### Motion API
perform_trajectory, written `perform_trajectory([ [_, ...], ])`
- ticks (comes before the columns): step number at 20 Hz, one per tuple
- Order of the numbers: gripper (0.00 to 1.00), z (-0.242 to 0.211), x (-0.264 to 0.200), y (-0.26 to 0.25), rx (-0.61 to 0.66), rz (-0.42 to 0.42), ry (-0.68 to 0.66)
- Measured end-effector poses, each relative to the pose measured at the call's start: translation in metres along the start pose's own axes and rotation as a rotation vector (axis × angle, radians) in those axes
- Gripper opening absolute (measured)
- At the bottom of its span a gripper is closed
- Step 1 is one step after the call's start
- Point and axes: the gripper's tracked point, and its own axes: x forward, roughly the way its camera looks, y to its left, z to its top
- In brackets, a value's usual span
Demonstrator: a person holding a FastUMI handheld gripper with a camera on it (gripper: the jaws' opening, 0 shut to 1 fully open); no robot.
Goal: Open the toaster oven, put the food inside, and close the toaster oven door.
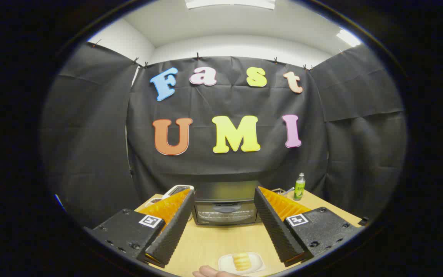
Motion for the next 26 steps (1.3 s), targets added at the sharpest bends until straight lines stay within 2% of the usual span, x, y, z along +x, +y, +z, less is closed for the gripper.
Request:
perform_trajectory([
  [15,1.00,-0.030,0.040,-0.015,-0.010,-0.044,0.041],
  [22,1.00,-0.062,0.110,-0.030,0.017,-0.047,0.083],
  [26,1.00,-0.099,0.164,-0.036,-0.029,-0.048,0.152],
])
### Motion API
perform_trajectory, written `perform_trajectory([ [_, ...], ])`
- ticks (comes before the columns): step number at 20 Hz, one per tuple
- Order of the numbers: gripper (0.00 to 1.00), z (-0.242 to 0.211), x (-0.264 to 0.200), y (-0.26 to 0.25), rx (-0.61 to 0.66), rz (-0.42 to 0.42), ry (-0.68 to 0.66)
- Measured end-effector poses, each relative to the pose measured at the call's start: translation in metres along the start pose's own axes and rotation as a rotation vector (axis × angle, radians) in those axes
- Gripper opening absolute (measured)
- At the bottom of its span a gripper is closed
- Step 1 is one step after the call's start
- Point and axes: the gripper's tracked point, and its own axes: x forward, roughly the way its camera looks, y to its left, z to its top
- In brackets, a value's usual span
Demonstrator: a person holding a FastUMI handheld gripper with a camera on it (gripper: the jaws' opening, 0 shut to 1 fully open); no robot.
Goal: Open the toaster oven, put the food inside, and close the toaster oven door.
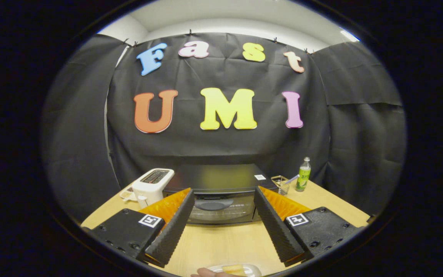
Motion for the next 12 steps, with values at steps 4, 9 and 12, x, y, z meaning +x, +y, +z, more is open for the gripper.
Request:
perform_trajectory([
  [4,1.00,-0.013,0.053,0.000,-0.032,0.010,-0.003],
  [9,1.00,-0.032,0.107,0.009,-0.063,-0.001,0.022],
  [12,1.00,-0.043,0.130,0.006,-0.049,-0.048,0.057],
])
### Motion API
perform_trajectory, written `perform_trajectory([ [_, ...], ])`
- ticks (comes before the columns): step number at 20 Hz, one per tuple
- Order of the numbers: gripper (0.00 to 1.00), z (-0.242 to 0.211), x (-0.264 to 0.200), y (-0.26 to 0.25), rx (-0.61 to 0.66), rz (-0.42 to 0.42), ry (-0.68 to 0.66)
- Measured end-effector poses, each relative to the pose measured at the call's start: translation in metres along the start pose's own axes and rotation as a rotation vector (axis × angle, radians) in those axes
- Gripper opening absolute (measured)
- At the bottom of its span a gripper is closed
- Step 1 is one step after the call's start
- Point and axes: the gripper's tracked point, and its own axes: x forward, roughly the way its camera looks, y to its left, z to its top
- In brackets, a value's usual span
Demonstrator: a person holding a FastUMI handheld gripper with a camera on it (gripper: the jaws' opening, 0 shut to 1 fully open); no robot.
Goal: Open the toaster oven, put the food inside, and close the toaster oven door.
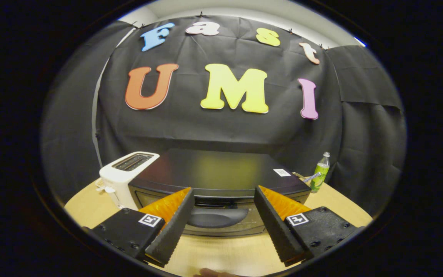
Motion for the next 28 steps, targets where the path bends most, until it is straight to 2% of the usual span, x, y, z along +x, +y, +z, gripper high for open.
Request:
perform_trajectory([
  [5,1.00,-0.006,0.007,0.009,0.112,0.036,0.046],
  [6,1.00,-0.017,0.004,0.009,0.111,0.042,0.090],
  [9,1.00,-0.014,0.001,0.008,0.040,0.026,0.057],
  [17,0.99,-0.039,-0.033,0.004,0.018,0.061,0.136],
  [23,0.99,-0.076,-0.064,0.001,0.066,0.096,0.240],
  [28,0.99,-0.112,-0.086,0.001,0.041,0.109,0.297],
])
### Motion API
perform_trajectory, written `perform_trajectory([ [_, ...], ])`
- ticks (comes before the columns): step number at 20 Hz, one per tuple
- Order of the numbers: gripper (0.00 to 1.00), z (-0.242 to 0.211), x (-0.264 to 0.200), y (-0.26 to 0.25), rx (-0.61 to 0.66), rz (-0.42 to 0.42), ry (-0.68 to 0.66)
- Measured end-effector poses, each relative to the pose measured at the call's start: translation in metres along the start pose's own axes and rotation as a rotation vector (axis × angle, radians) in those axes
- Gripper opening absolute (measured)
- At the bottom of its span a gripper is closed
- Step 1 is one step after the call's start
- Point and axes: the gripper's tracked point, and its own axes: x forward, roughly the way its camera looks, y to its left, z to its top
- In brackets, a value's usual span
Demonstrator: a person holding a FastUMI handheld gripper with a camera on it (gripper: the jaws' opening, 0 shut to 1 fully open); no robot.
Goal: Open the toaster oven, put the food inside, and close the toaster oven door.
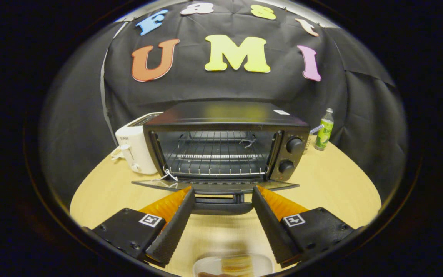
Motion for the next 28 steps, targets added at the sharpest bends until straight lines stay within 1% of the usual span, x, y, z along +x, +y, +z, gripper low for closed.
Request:
perform_trajectory([
  [4,0.98,-0.052,0.003,0.001,0.030,-0.005,0.142],
  [6,0.98,-0.086,0.009,0.001,0.044,0.000,0.260],
  [7,0.98,-0.074,0.025,0.002,0.063,-0.012,0.153],
  [8,0.98,-0.081,0.036,0.000,0.038,-0.003,0.182],
  [9,0.99,-0.071,0.020,0.002,0.029,-0.005,0.157],
  [10,0.99,-0.071,0.012,0.002,0.028,-0.005,0.170],
  [15,0.98,-0.078,0.011,0.003,0.037,0.001,0.155],
  [17,0.98,-0.088,0.004,0.005,0.082,0.029,0.186],
  [18,0.98,-0.090,-0.001,0.005,0.123,0.040,0.184],
  [19,0.97,-0.090,-0.007,0.006,0.138,0.053,0.175],
  [20,0.97,-0.091,-0.016,0.003,0.135,0.053,0.153],
  [23,0.98,-0.092,-0.045,-0.012,0.065,0.015,0.073],
  [25,0.97,-0.097,-0.066,-0.015,0.037,0.019,0.019],
  [28,0.97,-0.117,-0.084,-0.029,0.003,-0.015,-0.025],
])
